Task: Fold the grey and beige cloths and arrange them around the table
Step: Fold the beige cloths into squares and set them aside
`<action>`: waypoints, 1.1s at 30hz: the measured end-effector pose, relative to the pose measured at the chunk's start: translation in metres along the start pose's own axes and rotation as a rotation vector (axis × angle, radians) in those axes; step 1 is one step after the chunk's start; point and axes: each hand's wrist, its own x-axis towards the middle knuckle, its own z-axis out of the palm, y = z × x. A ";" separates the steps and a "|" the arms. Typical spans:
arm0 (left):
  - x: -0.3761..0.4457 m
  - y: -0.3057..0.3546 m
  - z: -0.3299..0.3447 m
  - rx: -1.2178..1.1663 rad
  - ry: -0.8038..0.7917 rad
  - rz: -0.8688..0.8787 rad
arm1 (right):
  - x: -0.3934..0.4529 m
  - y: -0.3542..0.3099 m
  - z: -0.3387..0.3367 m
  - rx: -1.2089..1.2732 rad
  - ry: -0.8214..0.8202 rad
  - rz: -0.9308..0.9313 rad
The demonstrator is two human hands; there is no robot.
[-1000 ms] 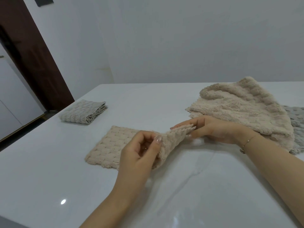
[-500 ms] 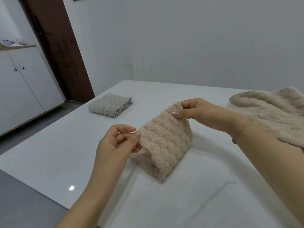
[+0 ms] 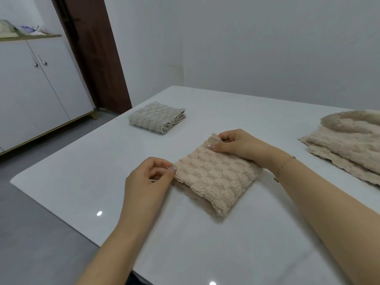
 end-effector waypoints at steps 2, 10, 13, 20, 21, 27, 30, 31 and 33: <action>0.001 -0.002 0.001 0.054 0.024 0.015 | 0.001 0.002 0.002 -0.019 0.017 -0.018; 0.002 -0.006 0.003 -0.048 0.104 -0.061 | 0.006 0.005 0.010 -0.063 0.087 -0.035; 0.003 -0.007 0.003 -0.002 0.089 -0.078 | 0.008 0.006 0.011 -0.086 0.123 -0.040; 0.003 -0.006 0.005 0.057 0.073 -0.066 | 0.012 0.010 0.017 -0.136 0.209 -0.090; 0.004 -0.006 0.005 0.069 0.076 -0.059 | 0.012 0.010 0.018 -0.153 0.216 -0.104; 0.005 -0.006 0.007 0.132 0.070 -0.021 | 0.007 0.004 0.015 -0.165 0.207 -0.081; 0.004 -0.006 0.006 0.234 0.089 0.053 | -0.008 0.001 -0.003 -0.099 0.292 -0.077; 0.004 -0.004 0.007 0.314 0.100 0.130 | -0.015 0.002 -0.010 -0.088 0.336 -0.092; 0.004 0.011 0.012 0.408 0.084 0.314 | -0.034 0.006 -0.022 -0.114 0.402 -0.138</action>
